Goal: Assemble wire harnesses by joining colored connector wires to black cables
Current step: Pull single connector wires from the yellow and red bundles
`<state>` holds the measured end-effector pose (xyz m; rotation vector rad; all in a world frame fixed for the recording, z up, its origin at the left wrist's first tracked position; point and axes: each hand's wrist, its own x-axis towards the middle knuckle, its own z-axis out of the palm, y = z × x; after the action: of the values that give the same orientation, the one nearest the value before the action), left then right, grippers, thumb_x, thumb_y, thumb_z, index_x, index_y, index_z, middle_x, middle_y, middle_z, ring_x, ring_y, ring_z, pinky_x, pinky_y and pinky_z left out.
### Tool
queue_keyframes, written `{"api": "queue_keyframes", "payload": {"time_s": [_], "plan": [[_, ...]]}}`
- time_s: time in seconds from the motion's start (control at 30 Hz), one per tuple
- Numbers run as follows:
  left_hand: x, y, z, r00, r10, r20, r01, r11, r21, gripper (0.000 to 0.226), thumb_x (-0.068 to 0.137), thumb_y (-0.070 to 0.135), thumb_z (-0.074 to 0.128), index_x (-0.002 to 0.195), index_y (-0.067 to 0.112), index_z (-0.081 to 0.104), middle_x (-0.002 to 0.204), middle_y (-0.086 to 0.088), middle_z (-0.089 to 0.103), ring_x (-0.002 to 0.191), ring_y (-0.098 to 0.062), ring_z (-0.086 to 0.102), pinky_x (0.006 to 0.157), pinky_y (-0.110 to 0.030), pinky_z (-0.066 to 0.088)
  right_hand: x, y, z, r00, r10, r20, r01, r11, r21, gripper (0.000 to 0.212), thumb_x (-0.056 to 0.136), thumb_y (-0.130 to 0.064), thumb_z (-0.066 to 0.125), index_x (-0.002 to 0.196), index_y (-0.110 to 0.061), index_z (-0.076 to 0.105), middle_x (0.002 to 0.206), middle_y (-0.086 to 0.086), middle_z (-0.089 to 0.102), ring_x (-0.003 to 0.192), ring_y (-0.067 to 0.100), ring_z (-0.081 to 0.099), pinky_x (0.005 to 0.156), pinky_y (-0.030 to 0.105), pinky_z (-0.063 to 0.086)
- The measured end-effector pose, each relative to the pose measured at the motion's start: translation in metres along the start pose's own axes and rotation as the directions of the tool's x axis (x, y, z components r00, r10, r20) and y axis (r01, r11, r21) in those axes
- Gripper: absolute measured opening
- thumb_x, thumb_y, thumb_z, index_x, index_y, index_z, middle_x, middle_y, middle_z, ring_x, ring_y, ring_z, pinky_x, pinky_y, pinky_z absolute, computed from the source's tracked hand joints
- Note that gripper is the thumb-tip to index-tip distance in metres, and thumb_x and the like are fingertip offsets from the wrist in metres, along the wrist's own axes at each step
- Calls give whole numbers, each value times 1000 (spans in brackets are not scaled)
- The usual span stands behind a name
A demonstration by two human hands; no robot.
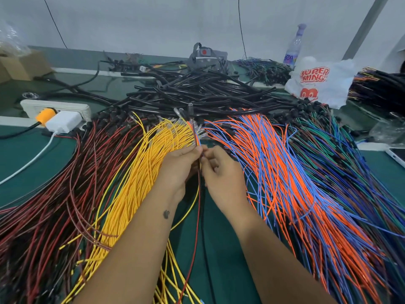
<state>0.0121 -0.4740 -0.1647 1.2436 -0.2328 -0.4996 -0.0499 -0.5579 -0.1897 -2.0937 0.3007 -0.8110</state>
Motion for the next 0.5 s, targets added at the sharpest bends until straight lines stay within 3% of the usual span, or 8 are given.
{"api": "queue_keyframes", "payload": {"time_s": [0.13, 0.23, 0.3, 0.37, 0.4, 0.5], "plan": [[5, 11, -10, 989, 57, -139, -87, 972, -218, 20, 99, 16, 48, 85, 16, 63, 68, 6, 69, 71, -13, 70, 67, -32, 55, 1, 6, -12, 997, -20, 77, 55, 878, -475, 17, 88, -24, 54, 104, -27, 59, 81, 5, 69, 81, 35, 62, 59, 35, 40], [11, 22, -39, 955, 23, -296, -187, 822, -538, 21, 102, 17, 43, 85, 17, 56, 60, 7, 52, 47, -7, 55, 51, -23, 53, 4, 17, -31, 994, 107, 5, -87, 833, -546, 19, 91, -22, 52, 106, -26, 62, 93, 6, 71, 91, 33, 63, 66, 34, 43], [13, 25, -51, 944, 32, -327, -232, 770, -594, 21, 102, 15, 40, 85, 15, 54, 63, 6, 45, 40, -4, 40, 43, -15, 40, 8, 21, -38, 991, 123, -52, -131, 826, -548, 17, 92, -22, 52, 105, -24, 62, 93, 6, 71, 90, 34, 63, 68, 35, 45], [13, 22, -51, 916, 118, -384, -295, 847, -443, 23, 101, 14, 41, 84, 15, 56, 62, 5, 43, 40, -3, 32, 40, -14, 30, 9, 16, -40, 988, 4, -157, -87, 848, -523, 14, 92, -22, 54, 100, -23, 65, 81, 5, 71, 78, 35, 64, 61, 35, 45], [12, 21, -50, 883, 199, -426, -350, 883, -312, 24, 101, 13, 43, 83, 15, 58, 62, 4, 43, 41, -4, 30, 41, -15, 28, 9, 12, -40, 964, -139, -225, 0, 851, -525, 11, 91, -23, 57, 95, -22, 67, 71, 4, 68, 68, 34, 63, 55, 34, 43], [11, 20, -50, 757, 406, -511, -479, 878, -12, 28, 99, 12, 47, 78, 19, 64, 59, 5, 45, 43, -5, 30, 41, -17, 25, 7, 7, -39, 805, -529, -268, 270, 730, -628, 19, 88, -32, 61, 78, -19, 69, 54, 0, 57, 47, 25, 54, 45, 29, 39]]}}
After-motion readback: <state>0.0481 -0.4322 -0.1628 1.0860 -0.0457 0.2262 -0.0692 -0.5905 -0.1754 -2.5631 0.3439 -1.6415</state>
